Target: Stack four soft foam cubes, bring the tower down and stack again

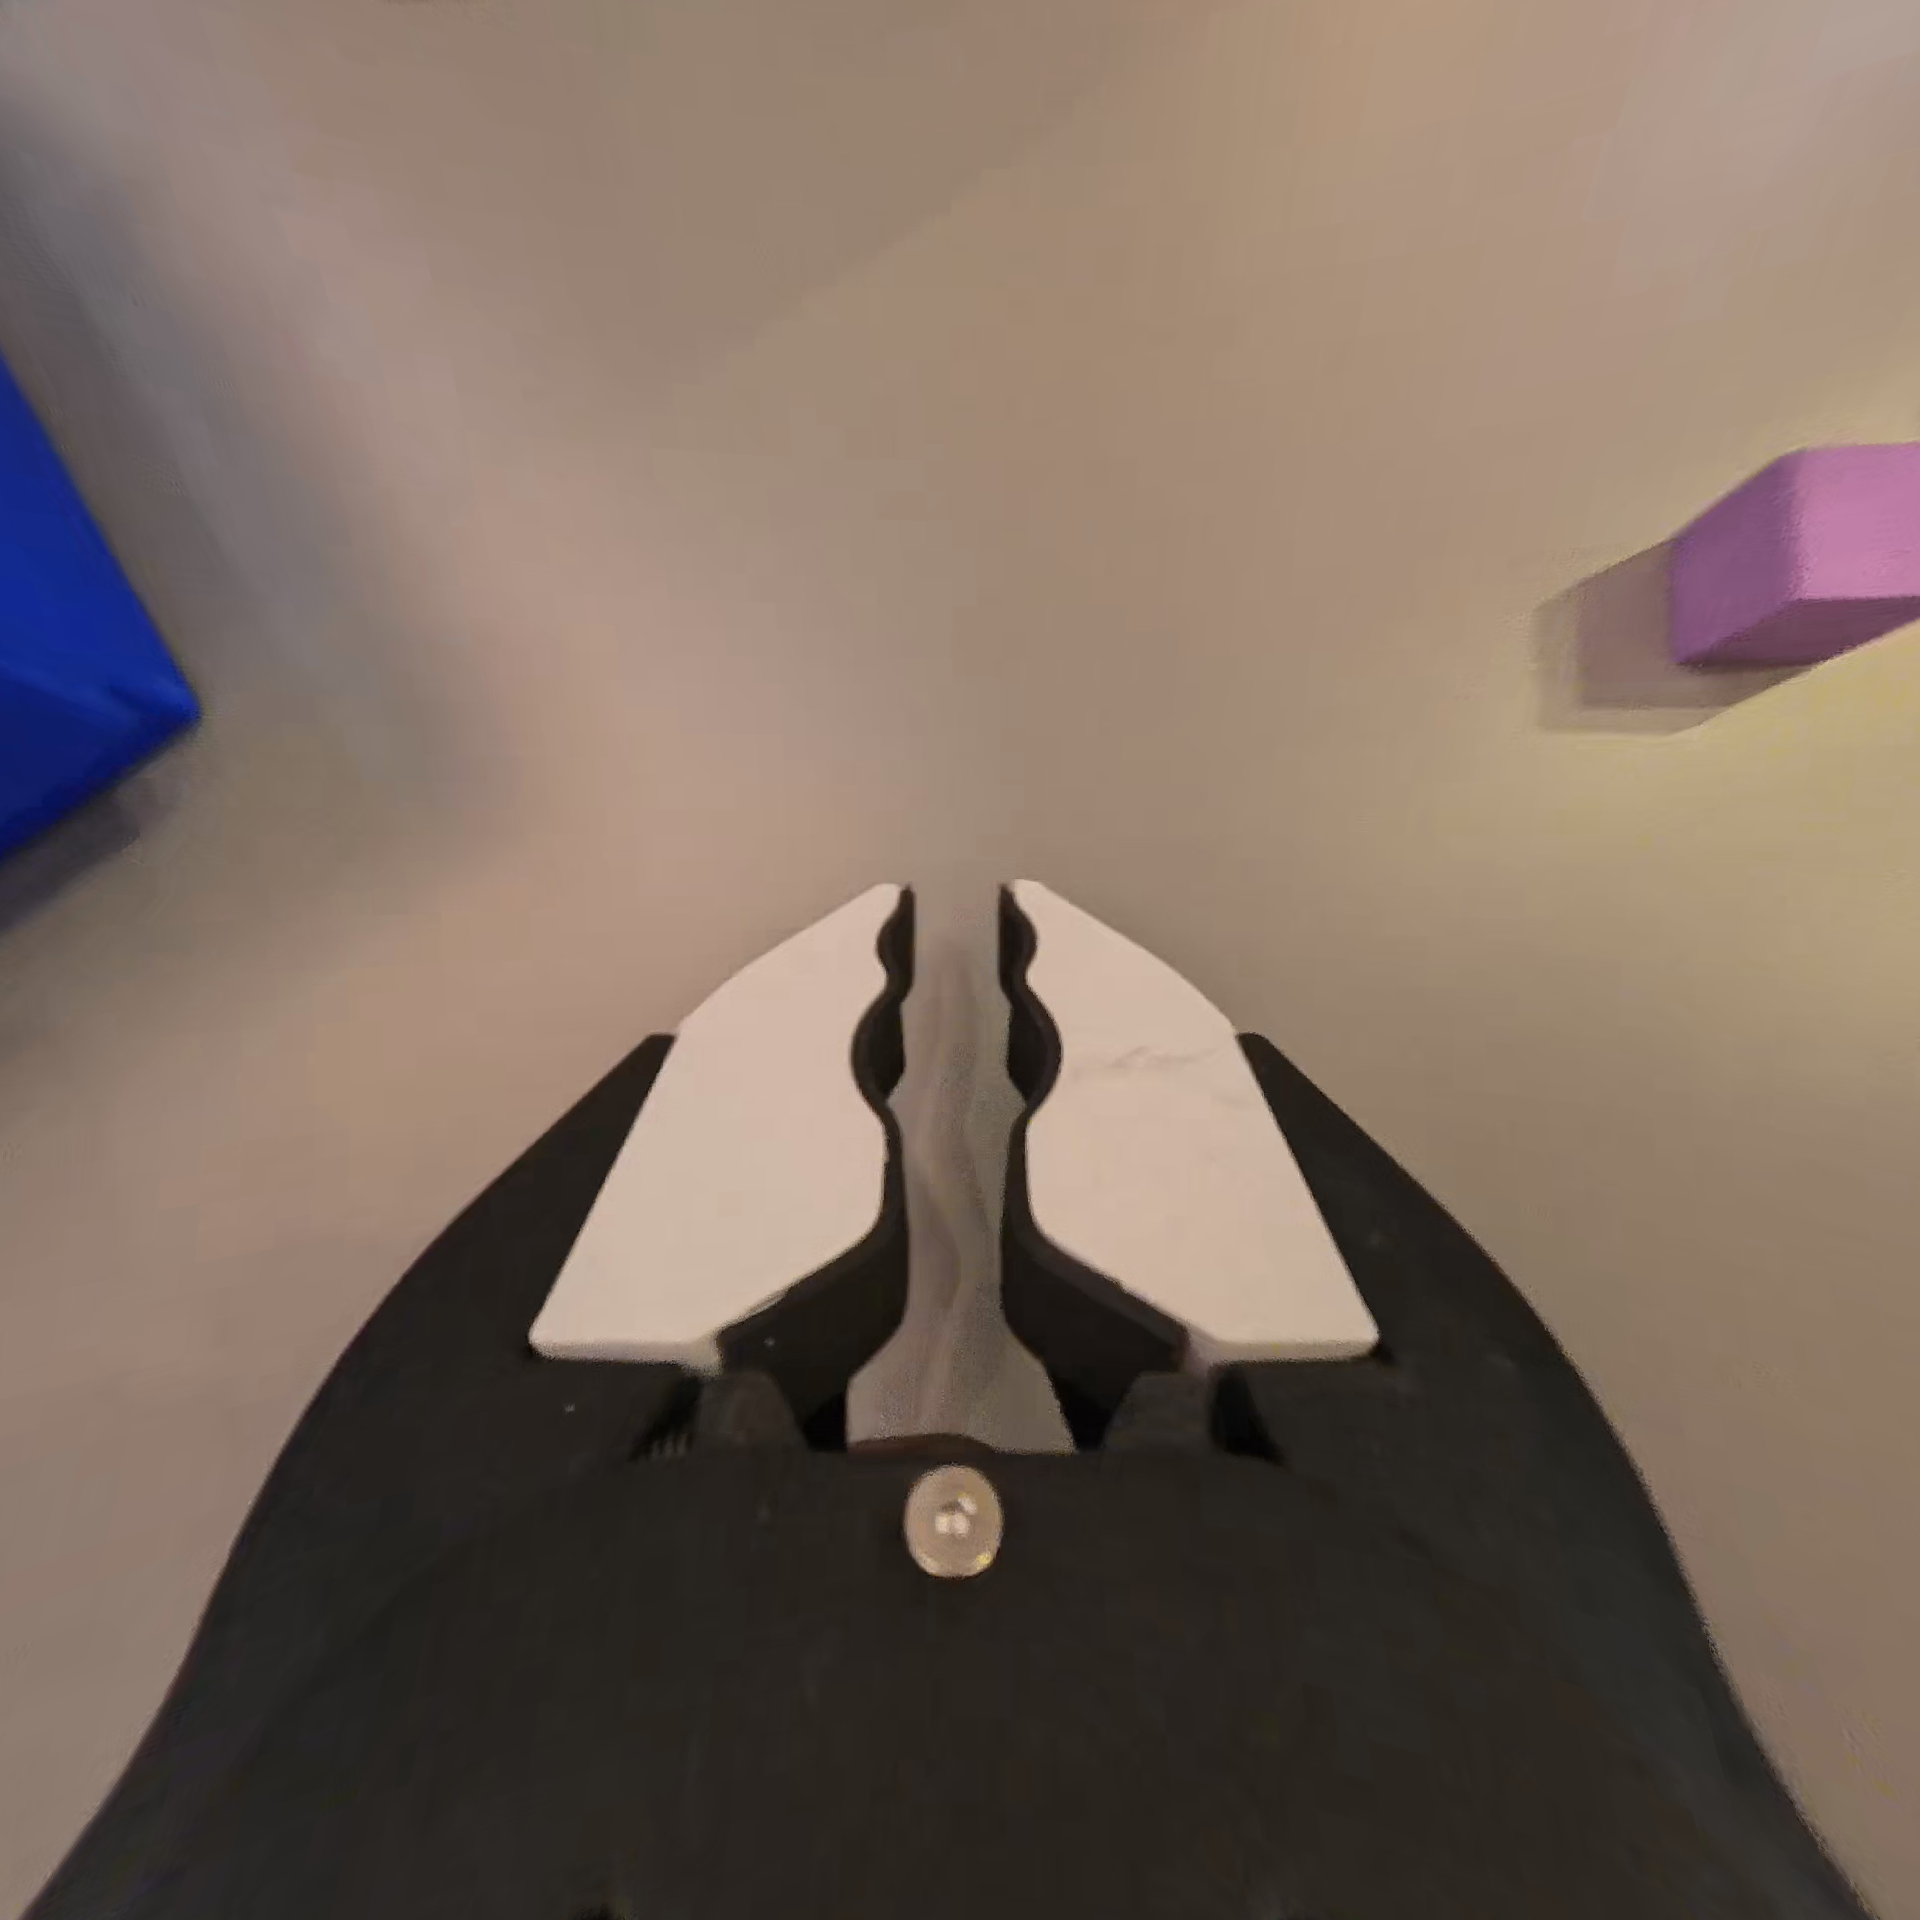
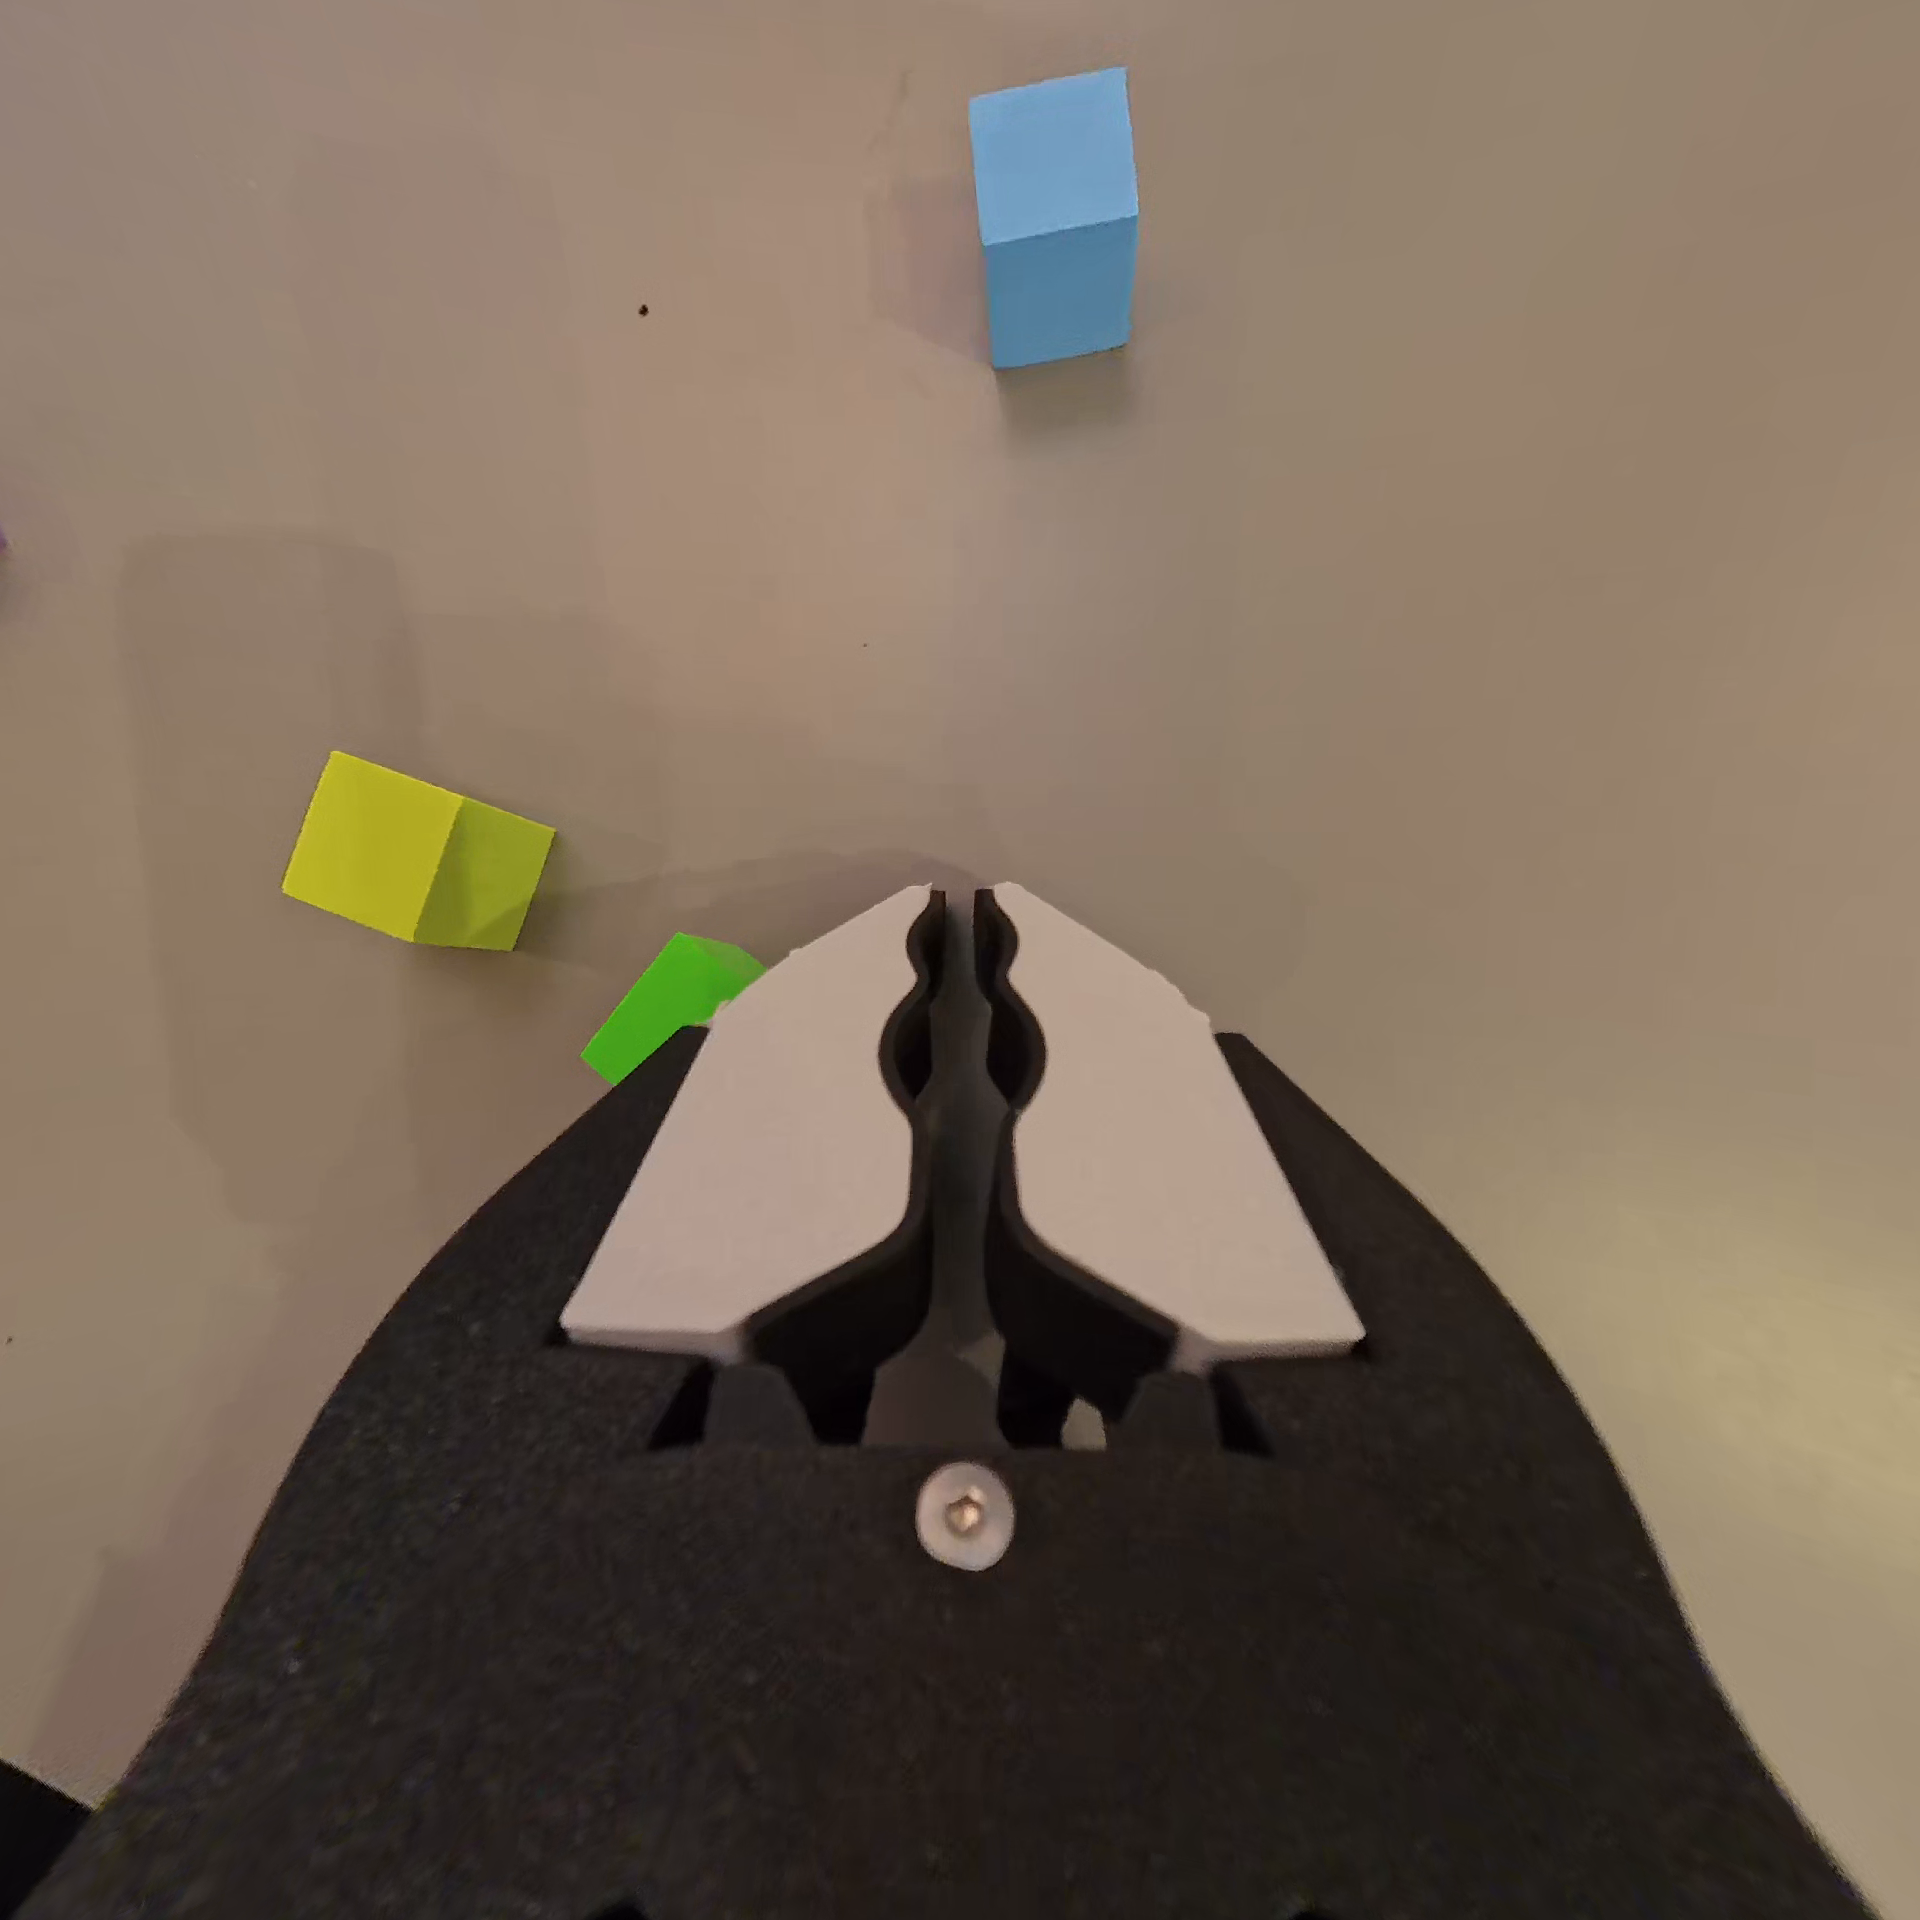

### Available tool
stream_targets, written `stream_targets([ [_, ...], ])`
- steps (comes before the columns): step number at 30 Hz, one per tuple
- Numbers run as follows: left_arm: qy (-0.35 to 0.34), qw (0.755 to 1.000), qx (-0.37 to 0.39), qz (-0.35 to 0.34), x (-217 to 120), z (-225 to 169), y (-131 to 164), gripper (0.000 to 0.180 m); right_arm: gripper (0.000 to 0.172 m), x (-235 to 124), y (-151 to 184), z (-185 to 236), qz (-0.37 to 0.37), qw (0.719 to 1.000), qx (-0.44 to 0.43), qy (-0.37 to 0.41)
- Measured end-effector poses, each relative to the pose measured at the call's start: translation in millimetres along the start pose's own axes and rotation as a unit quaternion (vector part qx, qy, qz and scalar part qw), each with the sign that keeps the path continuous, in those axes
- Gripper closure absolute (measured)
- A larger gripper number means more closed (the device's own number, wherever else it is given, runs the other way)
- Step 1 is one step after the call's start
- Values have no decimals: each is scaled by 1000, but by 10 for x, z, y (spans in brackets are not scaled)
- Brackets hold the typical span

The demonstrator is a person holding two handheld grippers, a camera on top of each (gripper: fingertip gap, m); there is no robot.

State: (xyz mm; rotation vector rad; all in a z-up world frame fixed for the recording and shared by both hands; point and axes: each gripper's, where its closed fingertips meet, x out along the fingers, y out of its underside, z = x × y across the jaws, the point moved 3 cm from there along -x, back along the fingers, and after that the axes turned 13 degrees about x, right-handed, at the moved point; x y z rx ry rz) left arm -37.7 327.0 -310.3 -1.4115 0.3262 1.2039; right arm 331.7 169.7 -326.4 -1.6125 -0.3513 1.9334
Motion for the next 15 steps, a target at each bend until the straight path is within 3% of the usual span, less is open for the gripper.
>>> stream_targets([
  [5, 57, 997, 37, -38, -77, -519, -432, 122, 167, 5, -8, -4, -1, 1000, -4, -1],
  [8, 101, 993, 46, -49, -28, -862, -604, 115, 167, 19, -30, -8, -2, 1000, -1, -5],
  [15, 111, 991, 64, -26, 199, -1203, -762, 112, 166, 101, -122, 49, -2, 1000, -10, -13],
])
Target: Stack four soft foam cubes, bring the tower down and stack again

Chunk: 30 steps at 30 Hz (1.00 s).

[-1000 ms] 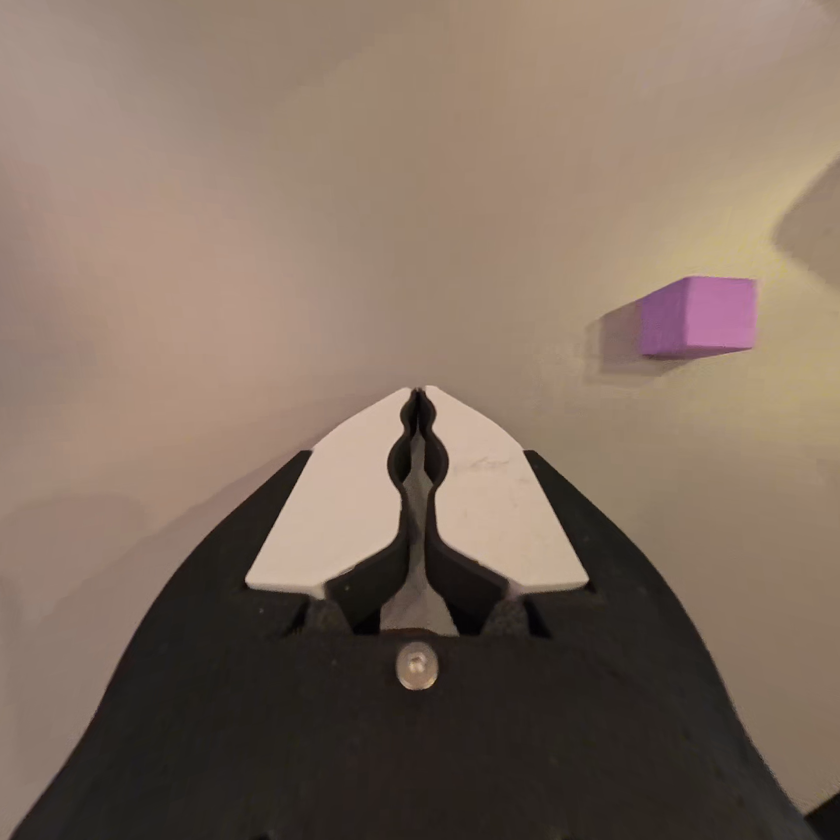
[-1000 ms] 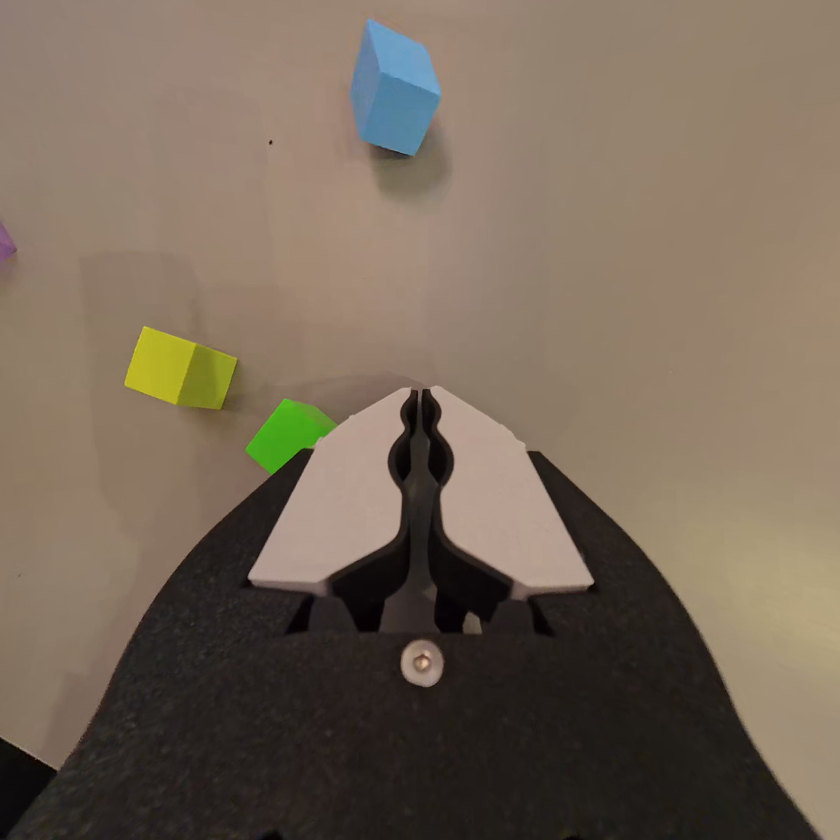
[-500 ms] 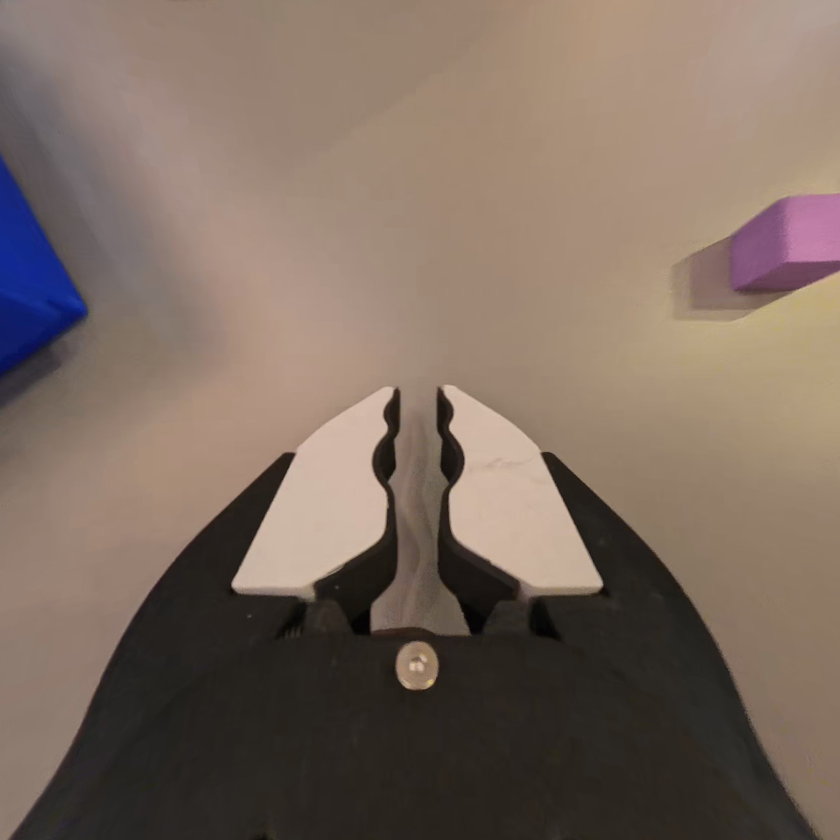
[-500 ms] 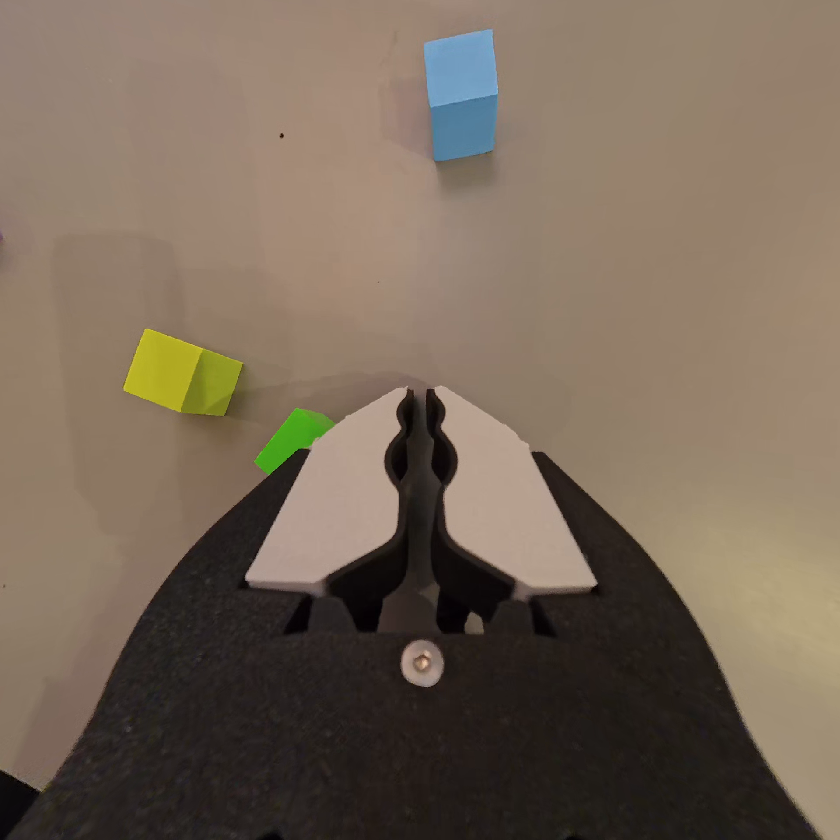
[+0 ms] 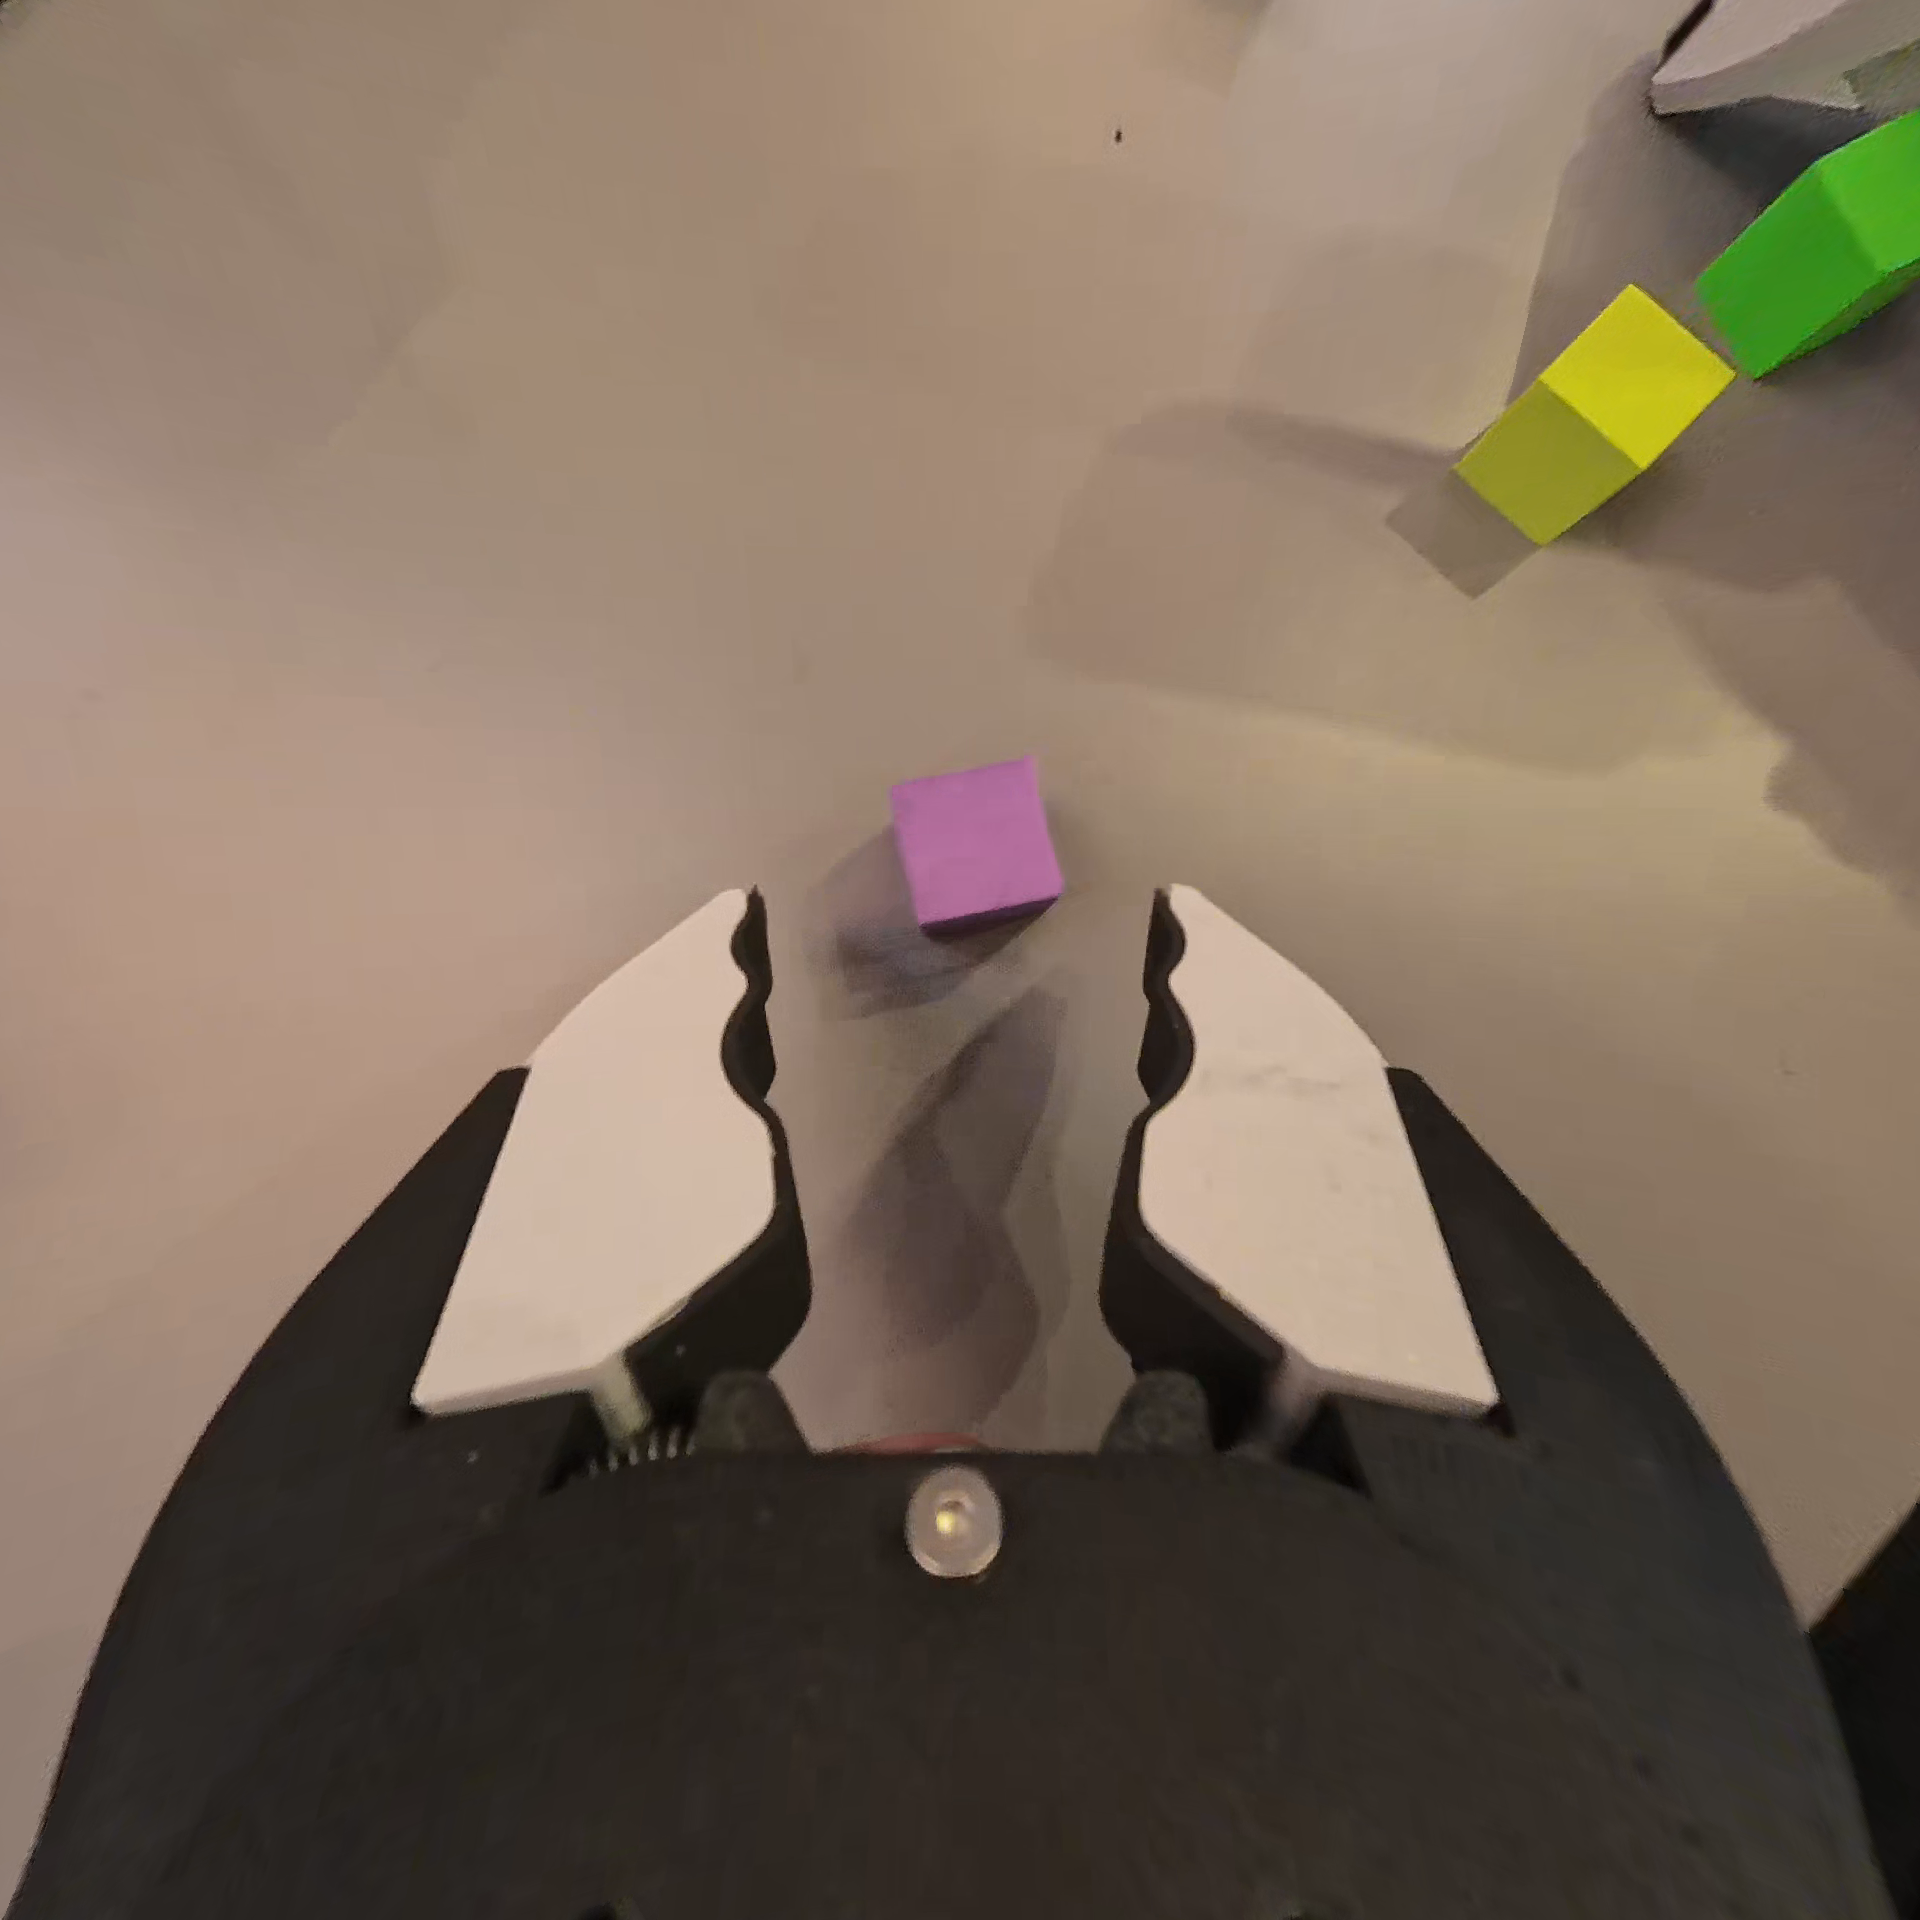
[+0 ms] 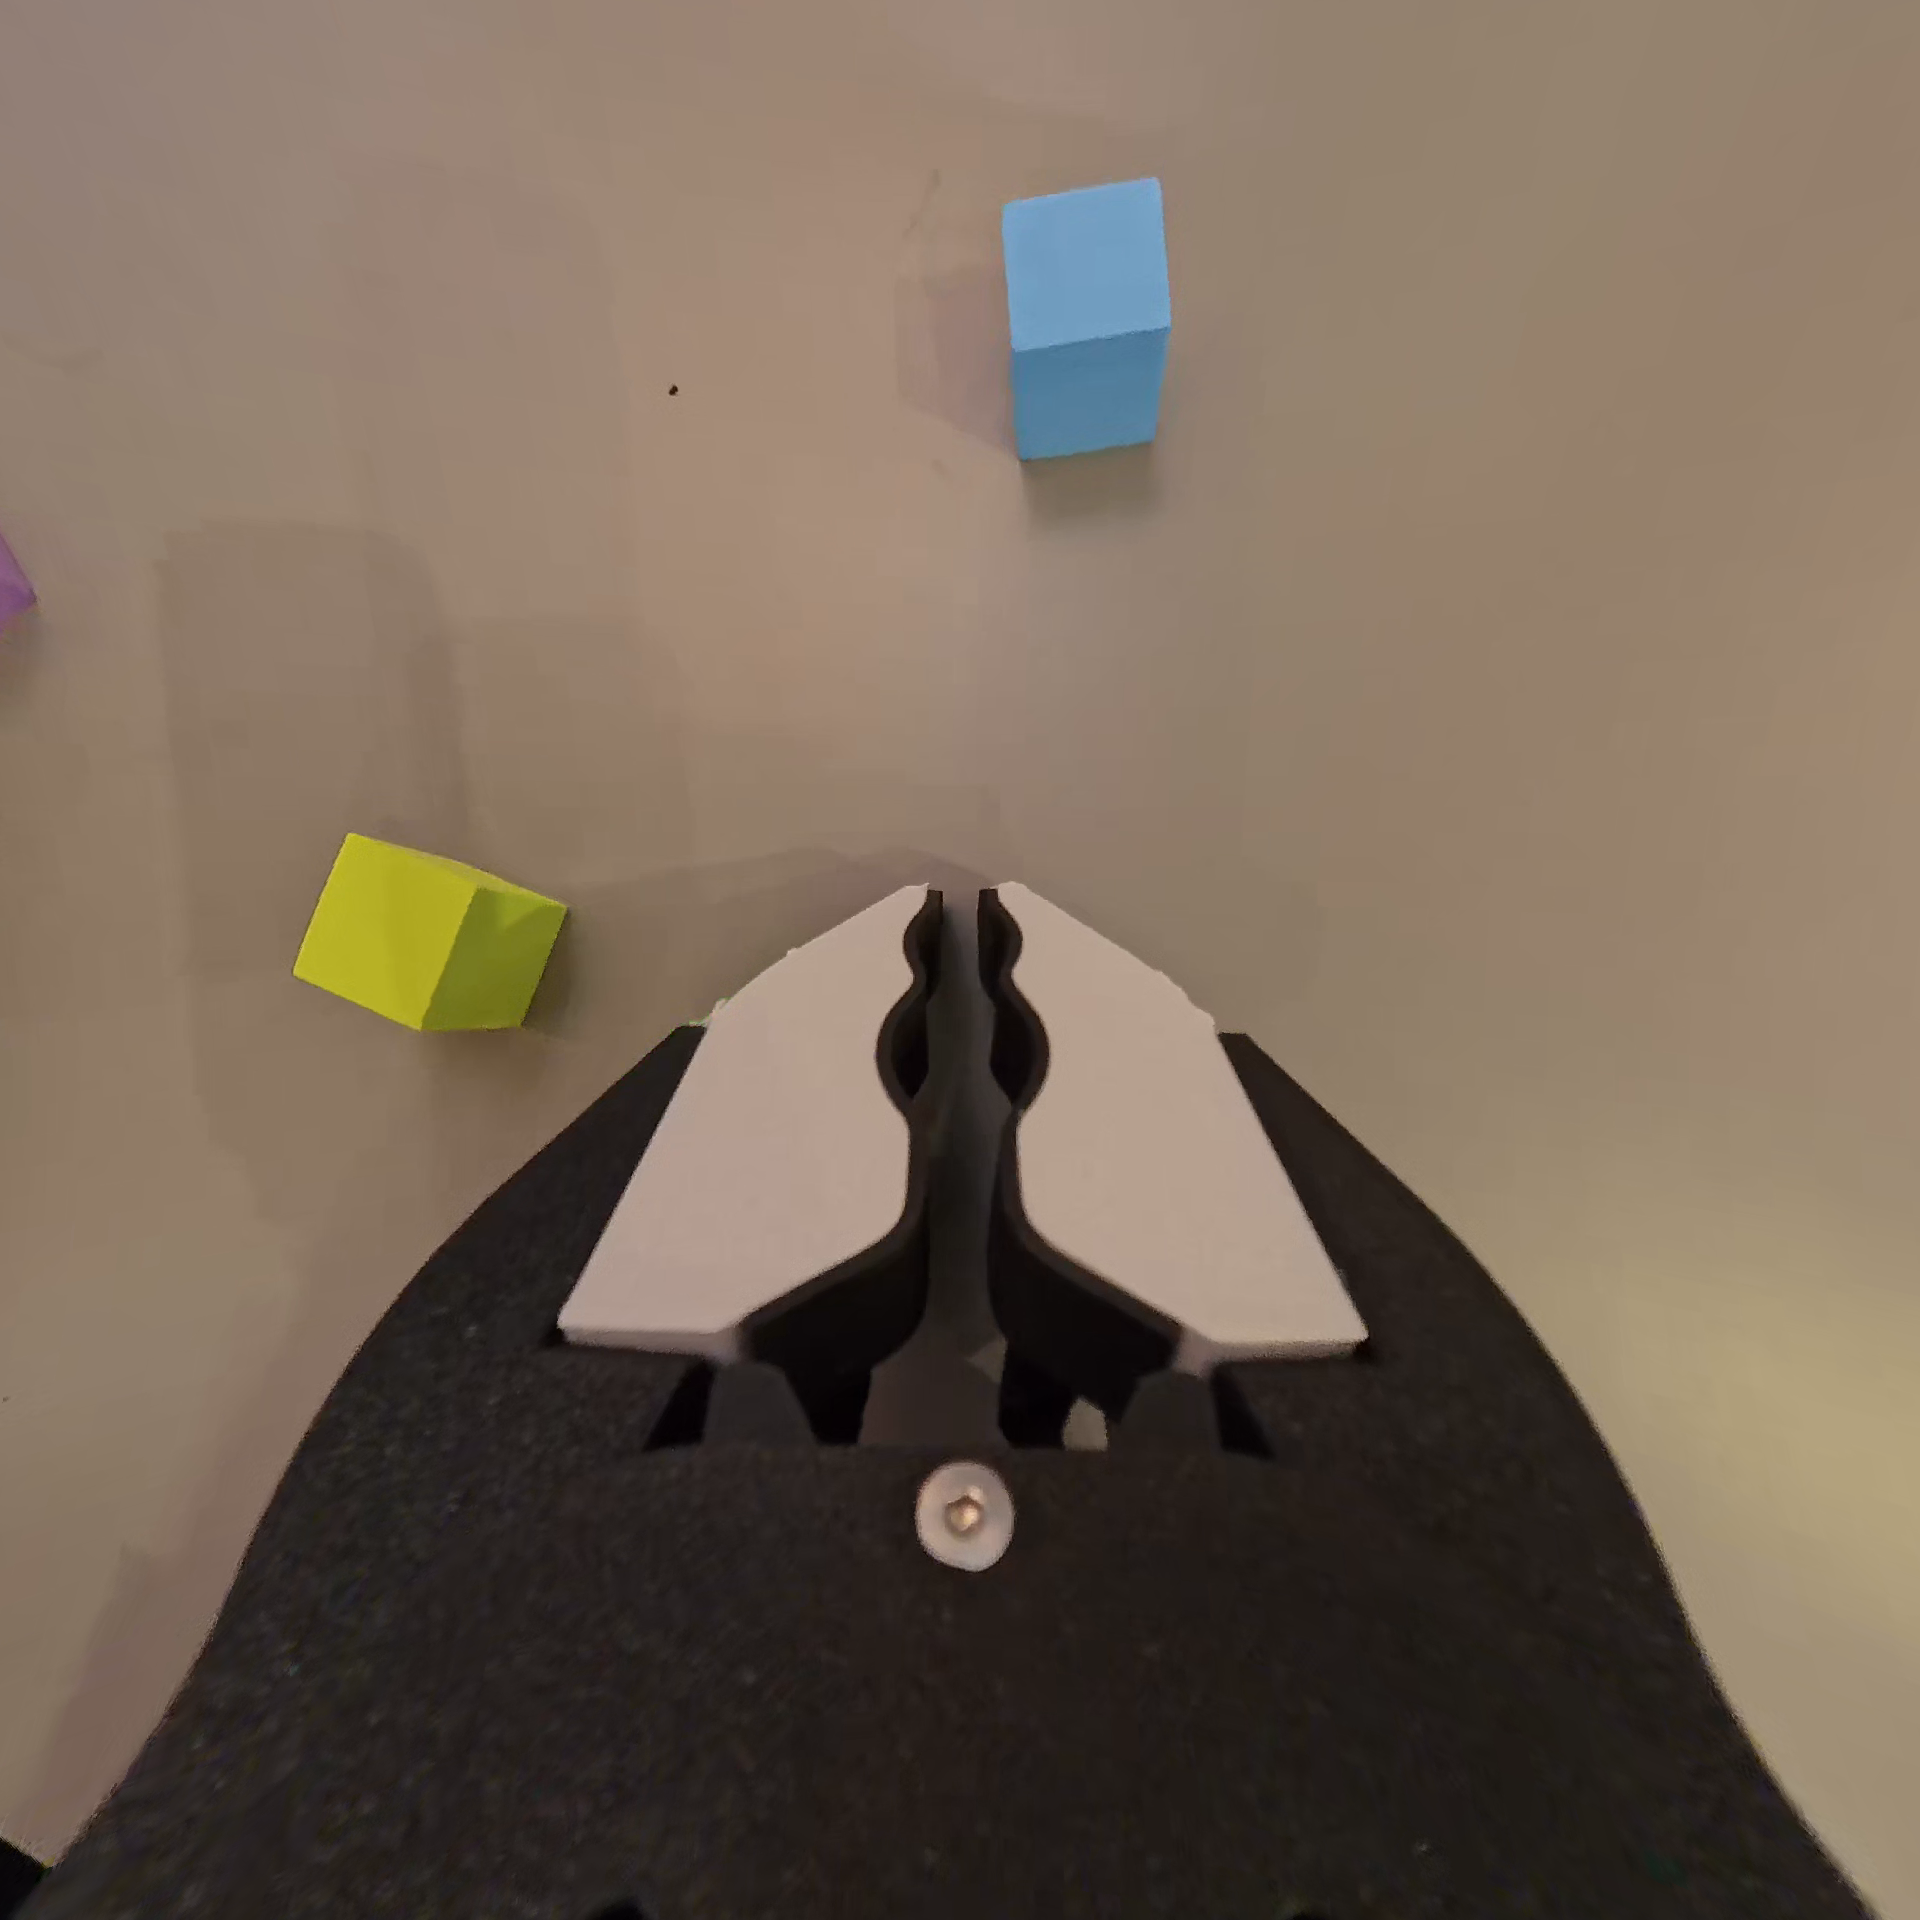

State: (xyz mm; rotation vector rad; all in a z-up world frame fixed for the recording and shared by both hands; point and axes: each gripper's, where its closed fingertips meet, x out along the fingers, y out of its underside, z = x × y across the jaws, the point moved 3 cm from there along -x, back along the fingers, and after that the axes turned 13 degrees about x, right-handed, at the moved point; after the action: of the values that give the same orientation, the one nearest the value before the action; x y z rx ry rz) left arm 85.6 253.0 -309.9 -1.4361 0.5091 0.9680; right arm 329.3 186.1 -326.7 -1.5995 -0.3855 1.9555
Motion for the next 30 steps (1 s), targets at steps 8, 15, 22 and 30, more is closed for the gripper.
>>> stream_targets([
  [8, -14, 998, 48, 39, 226, 19, -47, 149, 165, 91, -96, 75, 2, 1000, -10, -9],
  [15, 17, 974, 203, 95, 133, 387, 54, 150, 165, 90, -104, 70, 1, 1000, -14, -7],
  [22, 134, 958, 246, 57, 119, 674, 214, 149, 163, -16, -230, 258, -36, 998, -49, -22],
  [30, 112, 963, 242, 47, -100, 781, 499, 110, 138, -250, -279, 639, -63, 982, -161, -78],
])
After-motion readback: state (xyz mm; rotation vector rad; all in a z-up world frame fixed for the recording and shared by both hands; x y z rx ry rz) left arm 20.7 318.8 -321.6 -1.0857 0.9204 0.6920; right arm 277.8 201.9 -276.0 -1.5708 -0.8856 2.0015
